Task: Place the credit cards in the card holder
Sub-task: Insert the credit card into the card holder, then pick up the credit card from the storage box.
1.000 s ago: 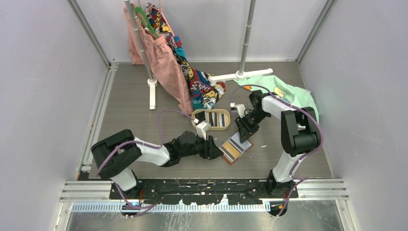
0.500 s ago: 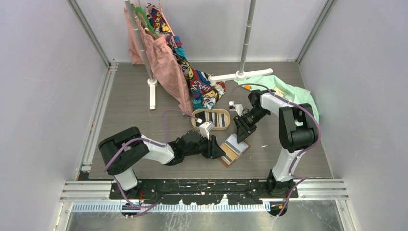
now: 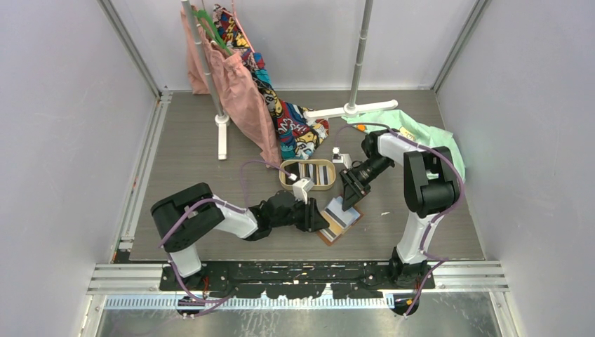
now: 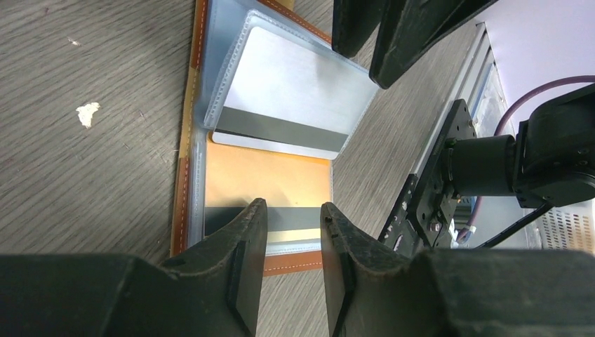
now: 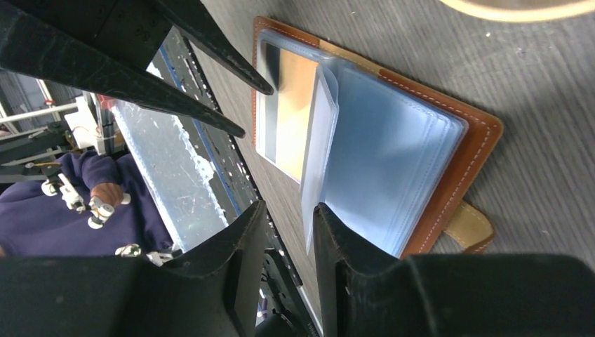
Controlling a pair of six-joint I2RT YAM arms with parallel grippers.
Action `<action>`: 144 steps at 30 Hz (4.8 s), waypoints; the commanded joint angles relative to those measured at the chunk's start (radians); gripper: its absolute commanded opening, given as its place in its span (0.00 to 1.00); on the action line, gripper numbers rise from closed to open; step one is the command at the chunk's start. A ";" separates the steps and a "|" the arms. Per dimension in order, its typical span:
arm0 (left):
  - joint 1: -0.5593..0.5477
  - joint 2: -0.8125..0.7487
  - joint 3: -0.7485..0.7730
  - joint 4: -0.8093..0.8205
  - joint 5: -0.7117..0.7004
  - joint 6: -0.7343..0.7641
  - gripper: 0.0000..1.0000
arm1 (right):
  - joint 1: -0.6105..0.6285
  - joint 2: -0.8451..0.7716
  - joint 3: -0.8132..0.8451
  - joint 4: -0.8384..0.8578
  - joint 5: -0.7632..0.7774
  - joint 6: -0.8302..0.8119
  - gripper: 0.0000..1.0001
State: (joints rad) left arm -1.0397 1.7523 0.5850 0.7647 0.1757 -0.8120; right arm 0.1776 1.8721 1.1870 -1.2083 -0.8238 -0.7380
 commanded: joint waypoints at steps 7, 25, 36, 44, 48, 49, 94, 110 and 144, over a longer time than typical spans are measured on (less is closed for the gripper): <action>-0.003 0.013 0.029 0.037 -0.031 -0.004 0.35 | 0.057 0.009 0.042 -0.075 -0.062 -0.065 0.37; 0.017 -0.005 -0.066 0.142 -0.041 -0.034 0.44 | 0.176 -0.005 0.040 -0.044 -0.037 -0.051 0.42; 0.040 0.038 -0.081 0.214 -0.007 -0.074 0.44 | 0.175 -0.016 0.025 0.041 0.014 0.041 0.25; 0.050 -0.020 -0.130 0.206 -0.005 -0.076 0.45 | 0.175 -0.119 -0.035 0.224 0.193 0.171 0.15; 0.052 -0.079 -0.153 0.156 -0.010 -0.068 0.49 | 0.174 -0.149 -0.046 0.272 0.239 0.216 0.07; 0.052 -0.093 -0.156 0.135 -0.013 -0.064 0.49 | 0.172 -0.152 -0.050 0.282 0.245 0.227 0.06; 0.437 -0.546 -0.099 -0.383 -0.082 0.189 0.75 | 0.170 -0.235 -0.008 1.021 0.223 0.854 0.97; 0.466 -0.373 -0.053 -0.330 -0.048 0.141 0.69 | 0.172 -0.060 -0.013 1.038 0.316 1.073 0.69; 0.485 -0.257 0.057 -0.431 -0.006 0.127 0.59 | 0.198 0.017 0.028 0.972 0.341 1.207 0.61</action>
State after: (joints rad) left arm -0.5610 1.4906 0.6056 0.3187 0.1547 -0.7013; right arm 0.3714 1.8812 1.1767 -0.2577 -0.4652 0.4389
